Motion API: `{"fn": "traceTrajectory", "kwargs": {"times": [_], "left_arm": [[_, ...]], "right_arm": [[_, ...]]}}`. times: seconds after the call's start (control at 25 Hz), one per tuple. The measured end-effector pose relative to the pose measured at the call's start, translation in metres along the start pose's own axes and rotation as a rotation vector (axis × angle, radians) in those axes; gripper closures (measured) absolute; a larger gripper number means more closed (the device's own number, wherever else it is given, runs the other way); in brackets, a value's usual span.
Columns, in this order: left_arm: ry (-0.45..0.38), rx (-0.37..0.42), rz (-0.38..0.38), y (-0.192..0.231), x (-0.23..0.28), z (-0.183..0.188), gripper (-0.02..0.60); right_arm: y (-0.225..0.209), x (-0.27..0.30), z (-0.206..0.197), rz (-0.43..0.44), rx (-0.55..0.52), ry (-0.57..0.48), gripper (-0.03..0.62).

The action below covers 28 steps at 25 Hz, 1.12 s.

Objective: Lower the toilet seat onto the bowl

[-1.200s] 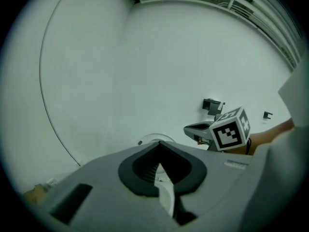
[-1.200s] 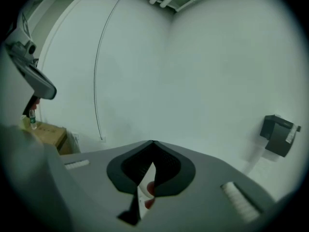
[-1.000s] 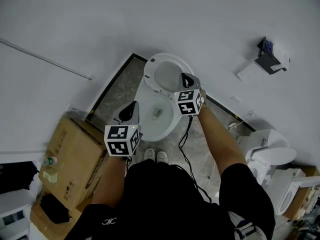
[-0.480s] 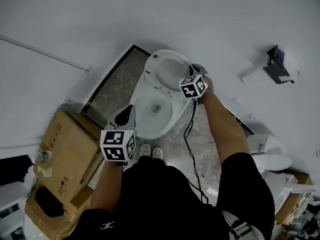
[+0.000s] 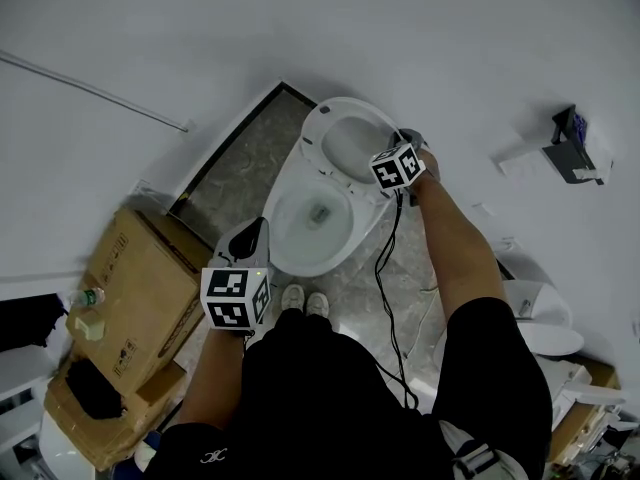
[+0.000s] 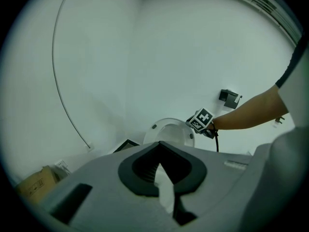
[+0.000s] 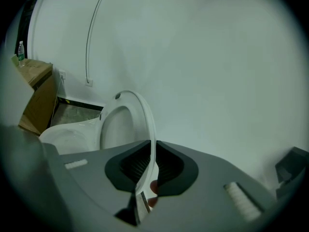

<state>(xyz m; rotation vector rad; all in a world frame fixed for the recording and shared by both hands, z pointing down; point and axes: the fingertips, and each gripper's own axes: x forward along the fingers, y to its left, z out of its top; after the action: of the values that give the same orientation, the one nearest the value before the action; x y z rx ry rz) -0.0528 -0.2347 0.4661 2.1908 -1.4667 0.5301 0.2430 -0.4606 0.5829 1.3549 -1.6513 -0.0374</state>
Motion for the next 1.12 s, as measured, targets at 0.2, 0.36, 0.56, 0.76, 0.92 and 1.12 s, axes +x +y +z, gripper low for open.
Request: {"fn": "traceTrajectory", "kwargs": {"times": [0.2,0.36,0.56,0.76,0.92,1.12], "left_arm": [[0.014,-0.014,0.017,0.003,-0.003,-0.01,0.572],[0.015,-0.012,0.022,0.002,-0.007,-0.012,0.572],[0.022,-0.012,0.026,0.001,-0.01,-0.019,0.572],[0.029,-0.011,0.03,0.0,-0.012,-0.024,0.572],[0.031,-0.009,0.03,0.001,-0.014,-0.025,0.572],[0.039,-0.005,0.034,0.001,-0.012,-0.026,0.572]], "right_arm": [[-0.001,0.007,-0.002,0.009,-0.015,0.017,0.565],[-0.001,0.007,0.0,0.016,-0.008,0.015,0.568],[0.001,0.008,-0.001,0.04,0.004,0.015,0.56],[-0.001,0.007,-0.002,0.046,0.013,0.013,0.559],[0.002,0.005,-0.002,0.072,0.017,0.004,0.541],[0.004,0.01,-0.004,0.084,0.001,0.02,0.517]]}}
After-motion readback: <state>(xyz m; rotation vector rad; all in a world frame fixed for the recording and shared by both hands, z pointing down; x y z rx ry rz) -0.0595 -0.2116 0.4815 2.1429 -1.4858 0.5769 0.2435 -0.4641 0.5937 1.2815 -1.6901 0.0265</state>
